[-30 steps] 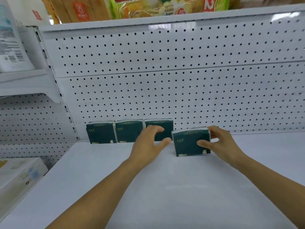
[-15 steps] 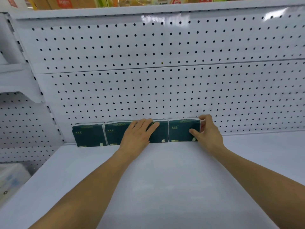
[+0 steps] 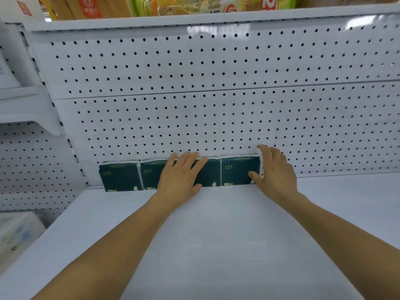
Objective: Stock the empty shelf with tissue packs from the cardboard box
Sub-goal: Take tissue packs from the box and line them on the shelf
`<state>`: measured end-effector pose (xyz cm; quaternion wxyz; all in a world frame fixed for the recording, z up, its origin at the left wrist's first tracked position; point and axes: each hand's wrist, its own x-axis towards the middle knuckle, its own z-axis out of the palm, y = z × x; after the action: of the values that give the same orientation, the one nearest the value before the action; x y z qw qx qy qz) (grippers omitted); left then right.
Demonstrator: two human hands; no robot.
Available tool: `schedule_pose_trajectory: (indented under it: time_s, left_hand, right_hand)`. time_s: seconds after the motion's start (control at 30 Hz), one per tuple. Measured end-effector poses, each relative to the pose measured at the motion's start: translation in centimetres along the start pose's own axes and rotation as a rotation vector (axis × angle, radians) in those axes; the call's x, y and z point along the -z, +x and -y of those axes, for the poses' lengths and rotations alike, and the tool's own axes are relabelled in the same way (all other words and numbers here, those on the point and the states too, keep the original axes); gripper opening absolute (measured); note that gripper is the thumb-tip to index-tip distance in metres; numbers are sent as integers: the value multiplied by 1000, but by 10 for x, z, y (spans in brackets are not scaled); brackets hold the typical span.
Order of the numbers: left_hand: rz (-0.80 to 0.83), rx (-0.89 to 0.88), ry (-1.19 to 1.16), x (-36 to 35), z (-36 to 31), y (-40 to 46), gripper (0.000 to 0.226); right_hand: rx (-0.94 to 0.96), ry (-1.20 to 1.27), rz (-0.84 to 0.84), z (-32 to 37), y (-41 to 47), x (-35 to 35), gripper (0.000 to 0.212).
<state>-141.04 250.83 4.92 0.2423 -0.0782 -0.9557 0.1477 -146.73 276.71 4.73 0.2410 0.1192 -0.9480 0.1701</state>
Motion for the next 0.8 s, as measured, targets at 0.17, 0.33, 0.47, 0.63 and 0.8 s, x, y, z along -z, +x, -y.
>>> schedule_pose_trajectory:
  time_s: [0.17,0.33,0.47,0.63,0.8]
  left_hand:
    - [-60,141,-38,41,-9,-41,76]
    - [-233,244,-98,75,-26,-112,69]
    - [-206,282,-103,92,-31,-184,66]
    - [-165,401,-100,110,-15,-283,65]
    - [-120,494,-53,131,18,-391,61]
  right_hand:
    - [287,-77,-145,19,-41,33,70]
    - [467,-1,-275,53,-95,54,60]
    - [532,51,-214,95,-141,57,58]
    - [657,156,-112,159,-200,49,55]
    - [817,246,-54,236,-267,31,50]
